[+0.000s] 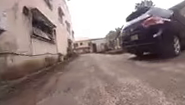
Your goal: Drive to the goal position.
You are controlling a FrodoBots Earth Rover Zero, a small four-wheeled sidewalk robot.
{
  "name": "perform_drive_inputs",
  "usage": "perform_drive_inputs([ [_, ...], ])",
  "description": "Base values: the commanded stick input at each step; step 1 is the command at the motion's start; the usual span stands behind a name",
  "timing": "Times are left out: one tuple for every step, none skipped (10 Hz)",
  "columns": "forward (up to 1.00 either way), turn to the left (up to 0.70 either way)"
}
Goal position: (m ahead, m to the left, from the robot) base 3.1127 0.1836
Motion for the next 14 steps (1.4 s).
perform_drive_inputs([
  [0.85, 0.00],
  [0.85, 0.00],
  [0.85, 0.00],
  [0.85, 0.00],
  [0.85, 0.00],
  [0.85, 0.00],
  [0.85, 0.00],
  [0.85, 0.00],
  [0.85, 0.00],
  [0.85, 0.00],
  [0.85, 0.00],
  [0.85, 0.00],
  [0.85, 0.00],
  [0.85, 0.00],
])
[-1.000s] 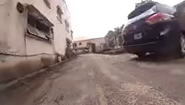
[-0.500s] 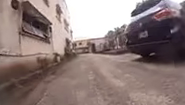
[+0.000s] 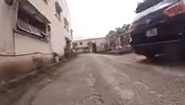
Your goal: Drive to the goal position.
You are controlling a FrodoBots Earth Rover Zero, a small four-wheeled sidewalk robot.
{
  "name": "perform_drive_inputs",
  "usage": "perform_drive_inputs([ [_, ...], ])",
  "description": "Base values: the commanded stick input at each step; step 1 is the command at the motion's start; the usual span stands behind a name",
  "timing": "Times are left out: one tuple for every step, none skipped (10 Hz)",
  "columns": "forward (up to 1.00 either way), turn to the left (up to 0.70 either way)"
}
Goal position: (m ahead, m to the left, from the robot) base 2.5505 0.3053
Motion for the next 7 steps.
perform_drive_inputs([
  [0.85, 0.00],
  [0.85, 0.00],
  [0.85, 0.00],
  [0.85, 0.00],
  [0.85, 0.00],
  [0.85, 0.00],
  [0.85, 0.00],
])
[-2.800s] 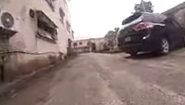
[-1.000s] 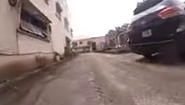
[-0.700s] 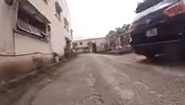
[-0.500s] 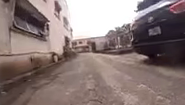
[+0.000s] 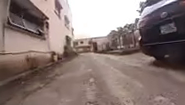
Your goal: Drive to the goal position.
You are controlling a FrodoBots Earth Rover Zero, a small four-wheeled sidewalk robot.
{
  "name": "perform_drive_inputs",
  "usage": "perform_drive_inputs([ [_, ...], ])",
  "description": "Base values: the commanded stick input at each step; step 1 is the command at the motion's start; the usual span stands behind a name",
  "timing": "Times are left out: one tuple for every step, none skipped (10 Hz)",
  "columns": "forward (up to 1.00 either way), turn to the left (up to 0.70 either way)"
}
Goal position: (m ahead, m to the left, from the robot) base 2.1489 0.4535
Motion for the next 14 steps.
perform_drive_inputs([
  [0.85, 0.00],
  [0.85, 0.00],
  [0.85, 0.00],
  [0.85, 0.00],
  [0.85, 0.00],
  [0.85, 0.00],
  [0.85, 0.00],
  [0.85, 0.00],
  [0.85, 0.00],
  [0.85, 0.00],
  [0.85, 0.00],
  [0.85, 0.00],
  [0.85, 0.00],
  [0.85, 0.00],
])
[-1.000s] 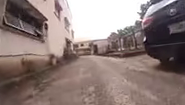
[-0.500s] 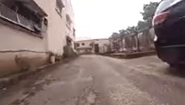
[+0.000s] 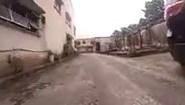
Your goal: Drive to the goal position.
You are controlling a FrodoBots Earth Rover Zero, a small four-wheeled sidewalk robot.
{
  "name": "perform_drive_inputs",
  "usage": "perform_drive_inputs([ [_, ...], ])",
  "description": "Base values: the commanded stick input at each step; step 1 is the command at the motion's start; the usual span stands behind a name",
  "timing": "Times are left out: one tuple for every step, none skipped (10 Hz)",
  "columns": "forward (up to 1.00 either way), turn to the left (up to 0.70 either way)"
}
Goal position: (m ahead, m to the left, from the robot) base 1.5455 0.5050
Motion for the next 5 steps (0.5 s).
perform_drive_inputs([
  [0.85, 0.00],
  [0.85, 0.00],
  [0.85, 0.00],
  [0.85, 0.00],
  [0.85, 0.00],
])
